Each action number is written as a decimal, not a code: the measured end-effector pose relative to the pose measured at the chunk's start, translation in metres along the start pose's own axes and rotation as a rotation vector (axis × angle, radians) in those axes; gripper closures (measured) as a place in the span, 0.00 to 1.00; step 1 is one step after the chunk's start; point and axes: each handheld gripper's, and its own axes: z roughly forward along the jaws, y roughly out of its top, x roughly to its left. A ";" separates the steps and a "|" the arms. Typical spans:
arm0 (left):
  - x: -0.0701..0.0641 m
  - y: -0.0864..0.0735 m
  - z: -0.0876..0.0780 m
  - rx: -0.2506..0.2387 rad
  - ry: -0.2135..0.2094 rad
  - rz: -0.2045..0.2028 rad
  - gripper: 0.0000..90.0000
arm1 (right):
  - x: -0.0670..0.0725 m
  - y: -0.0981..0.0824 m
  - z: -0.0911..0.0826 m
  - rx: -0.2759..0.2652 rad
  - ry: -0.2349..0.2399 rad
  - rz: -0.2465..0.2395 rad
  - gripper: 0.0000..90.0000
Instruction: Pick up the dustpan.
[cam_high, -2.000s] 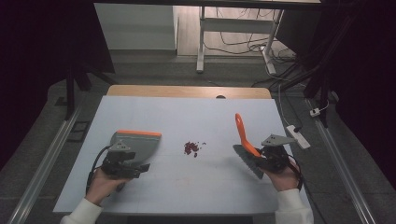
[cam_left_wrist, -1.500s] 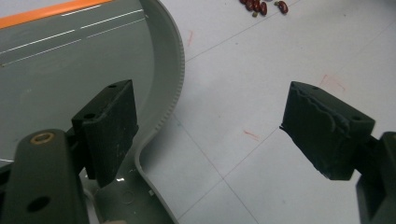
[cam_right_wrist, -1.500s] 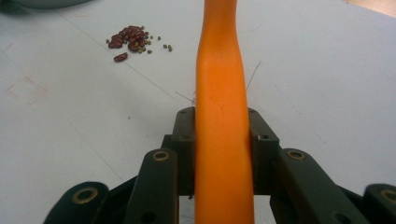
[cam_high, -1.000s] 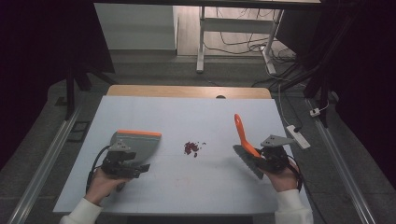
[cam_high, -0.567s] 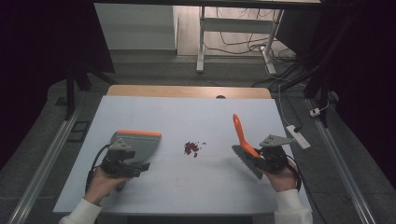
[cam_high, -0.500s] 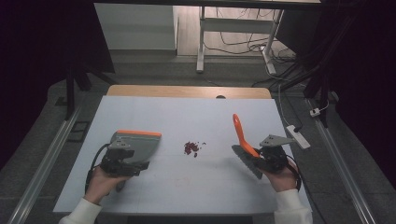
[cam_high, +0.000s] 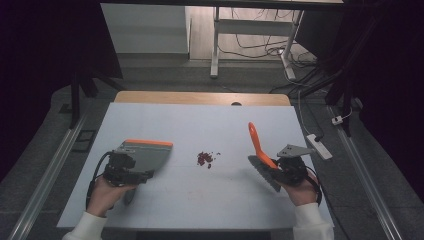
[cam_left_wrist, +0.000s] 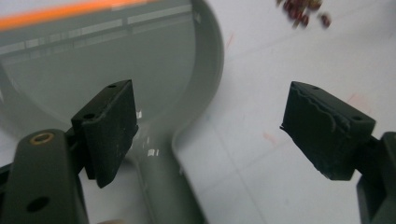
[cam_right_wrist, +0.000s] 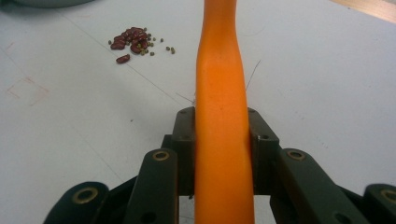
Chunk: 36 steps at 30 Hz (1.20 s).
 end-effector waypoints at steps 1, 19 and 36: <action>0.001 -0.001 -0.002 0.006 0.008 -0.008 0.19 | 0.000 0.000 0.000 0.002 0.001 -0.002 0.77; 0.018 -0.012 0.005 0.118 0.030 -0.126 0.17 | 0.004 0.000 0.005 0.022 0.003 -0.022 0.77; 0.020 -0.023 0.013 0.148 0.022 -0.173 0.19 | 0.005 -0.001 0.007 0.031 -0.002 -0.032 0.77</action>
